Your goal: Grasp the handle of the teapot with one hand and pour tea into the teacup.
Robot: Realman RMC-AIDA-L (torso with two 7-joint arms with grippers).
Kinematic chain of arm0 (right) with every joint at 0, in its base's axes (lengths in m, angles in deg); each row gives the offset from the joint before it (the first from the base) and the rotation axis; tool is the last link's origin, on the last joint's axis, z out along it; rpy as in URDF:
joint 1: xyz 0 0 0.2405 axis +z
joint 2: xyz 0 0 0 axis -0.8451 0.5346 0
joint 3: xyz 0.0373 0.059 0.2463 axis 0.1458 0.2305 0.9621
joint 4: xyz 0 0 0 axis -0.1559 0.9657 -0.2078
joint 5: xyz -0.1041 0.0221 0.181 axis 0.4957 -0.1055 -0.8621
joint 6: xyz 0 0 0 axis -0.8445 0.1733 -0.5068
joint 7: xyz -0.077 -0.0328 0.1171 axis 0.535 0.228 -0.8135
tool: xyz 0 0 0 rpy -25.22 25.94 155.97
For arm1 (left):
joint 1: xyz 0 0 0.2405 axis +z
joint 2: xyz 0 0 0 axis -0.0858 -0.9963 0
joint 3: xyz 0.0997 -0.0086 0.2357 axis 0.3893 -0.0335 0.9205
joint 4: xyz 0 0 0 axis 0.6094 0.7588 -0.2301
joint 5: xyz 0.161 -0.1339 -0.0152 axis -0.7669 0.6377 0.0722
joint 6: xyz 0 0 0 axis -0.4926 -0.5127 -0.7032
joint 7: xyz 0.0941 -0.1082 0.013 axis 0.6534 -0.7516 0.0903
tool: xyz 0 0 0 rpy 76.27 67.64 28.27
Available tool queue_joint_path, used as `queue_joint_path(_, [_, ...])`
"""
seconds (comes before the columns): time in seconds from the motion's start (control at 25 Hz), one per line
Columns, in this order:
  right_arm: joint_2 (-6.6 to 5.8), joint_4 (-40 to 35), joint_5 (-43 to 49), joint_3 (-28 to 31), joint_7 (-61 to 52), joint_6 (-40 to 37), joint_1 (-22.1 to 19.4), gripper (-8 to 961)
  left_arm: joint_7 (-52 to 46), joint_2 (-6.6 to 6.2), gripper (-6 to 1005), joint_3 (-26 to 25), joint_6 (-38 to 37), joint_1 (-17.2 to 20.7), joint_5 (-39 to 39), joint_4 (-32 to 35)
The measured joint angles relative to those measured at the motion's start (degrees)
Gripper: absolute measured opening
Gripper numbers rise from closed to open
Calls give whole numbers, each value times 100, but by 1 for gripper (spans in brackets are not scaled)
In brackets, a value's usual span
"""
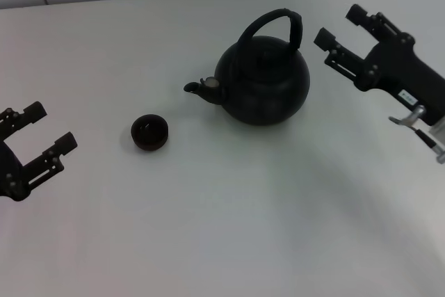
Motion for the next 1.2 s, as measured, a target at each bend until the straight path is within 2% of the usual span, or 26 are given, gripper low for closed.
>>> queue_joint_path(0.12, [-10,-538,761,-25,-276,-443,-32,784,-4,-20,696,38,-164,-11,-27,12])
queue_joint_path(0.24, [-9,-1000,1704,-184,-717,-596,146,784,-51,-47,696,75,-427,-16,-44,19])
queue_joint_path(0.36, [-8,-1202,2165,-526,-970,-611,356,784,-198,-61,696,194,-741,34,-51,96])
queue_joint_path(0.48, [5,-1285,2225,-877,-1041,-597,470,784,-289,-51,696,279,-942,88,-55,164])
queue_joint_path(0.72, [35,-1246,2220,-1286,-1055,-373,559,783,-280,-10,695,291,-891,171,-158,195])
queue_joint_path(1.2, [46,-1060,2219,-1340,-1038,-281,472,784,-240,5,695,357,-749,186,-181,151])
